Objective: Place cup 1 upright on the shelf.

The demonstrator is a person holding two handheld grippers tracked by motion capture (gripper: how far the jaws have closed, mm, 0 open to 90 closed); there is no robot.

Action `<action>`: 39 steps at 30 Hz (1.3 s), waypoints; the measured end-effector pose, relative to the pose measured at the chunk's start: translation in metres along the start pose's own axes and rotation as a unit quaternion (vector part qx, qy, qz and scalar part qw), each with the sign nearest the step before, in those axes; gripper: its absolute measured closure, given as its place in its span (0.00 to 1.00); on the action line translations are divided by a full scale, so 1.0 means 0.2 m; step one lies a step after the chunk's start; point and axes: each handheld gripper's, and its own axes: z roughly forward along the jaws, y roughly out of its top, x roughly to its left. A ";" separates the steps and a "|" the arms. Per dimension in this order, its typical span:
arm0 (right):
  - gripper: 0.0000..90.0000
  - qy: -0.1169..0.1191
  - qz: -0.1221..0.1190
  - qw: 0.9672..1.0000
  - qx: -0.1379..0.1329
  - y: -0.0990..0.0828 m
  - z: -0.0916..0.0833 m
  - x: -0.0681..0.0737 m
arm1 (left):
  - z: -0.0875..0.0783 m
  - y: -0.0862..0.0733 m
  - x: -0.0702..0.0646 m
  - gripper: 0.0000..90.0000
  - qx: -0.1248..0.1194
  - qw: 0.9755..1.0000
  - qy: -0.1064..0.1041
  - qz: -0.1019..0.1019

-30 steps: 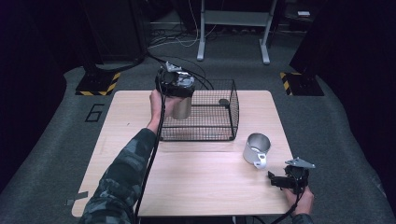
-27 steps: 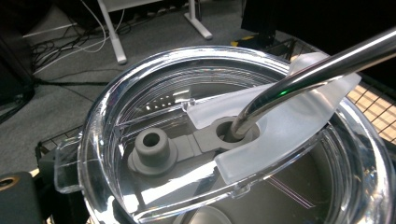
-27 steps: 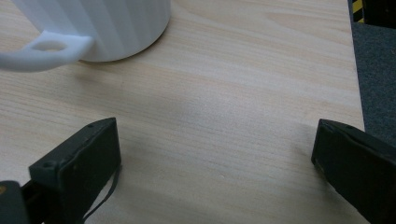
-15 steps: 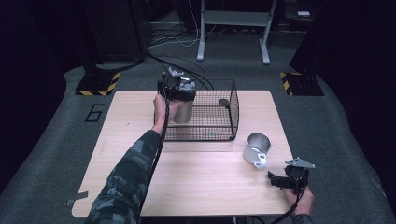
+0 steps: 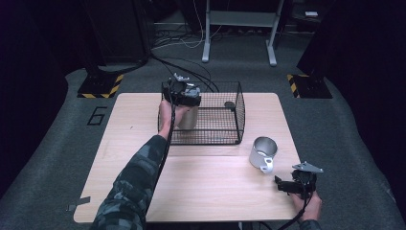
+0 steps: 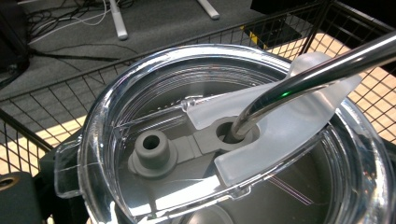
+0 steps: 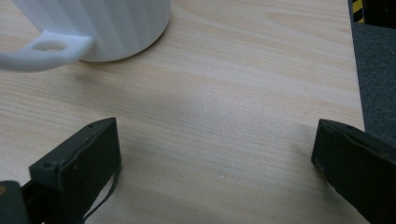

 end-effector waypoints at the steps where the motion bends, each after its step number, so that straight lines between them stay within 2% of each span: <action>1: 0.01 0.000 0.000 1.000 0.000 0.00 0.00 0.00 | 0.00 0.00 0.00 0.04 0.000 1.000 0.000 0.000; 2: 0.01 0.000 0.000 1.000 0.000 0.00 0.00 0.00 | 0.00 0.00 0.00 0.04 0.000 1.000 0.000 0.000; 3: 0.01 0.000 0.000 1.000 0.000 0.00 0.00 0.00 | 0.03 -0.04 0.01 0.04 0.008 1.000 0.004 -0.007; 7: 0.01 0.000 -0.001 1.000 0.000 0.00 0.00 0.00 | 0.04 -0.05 0.02 0.04 0.008 1.000 0.010 -0.008; 11: 0.01 0.000 0.000 1.000 0.000 0.00 0.00 0.00 | 0.05 -0.08 0.03 0.04 0.010 1.000 0.013 -0.018; 13: 0.01 0.000 0.000 1.000 0.000 0.00 0.00 0.00 | 0.06 -0.09 0.04 0.04 0.014 1.000 0.014 -0.015; 19: 0.01 0.000 0.000 1.000 0.000 0.00 0.00 0.00 | 0.08 -0.11 0.05 0.04 0.013 0.999 0.015 -0.028; 24: 0.01 0.000 -0.003 1.000 -0.001 0.00 0.00 0.00 | 0.09 -0.12 0.04 0.04 0.018 1.000 0.013 -0.021; 28: 0.01 0.000 -0.003 1.000 -0.001 0.00 0.00 0.00 | 0.09 -0.13 0.04 0.04 0.016 0.999 0.013 -0.030; 34: 0.01 0.000 -0.004 1.000 -0.001 0.00 0.00 0.00 | 0.06 -0.16 0.03 0.04 0.021 1.000 0.013 -0.017; 39: 0.01 0.000 -0.002 1.000 -0.001 0.00 0.00 0.00 | 0.04 -0.18 0.04 0.04 0.029 0.999 0.009 -0.020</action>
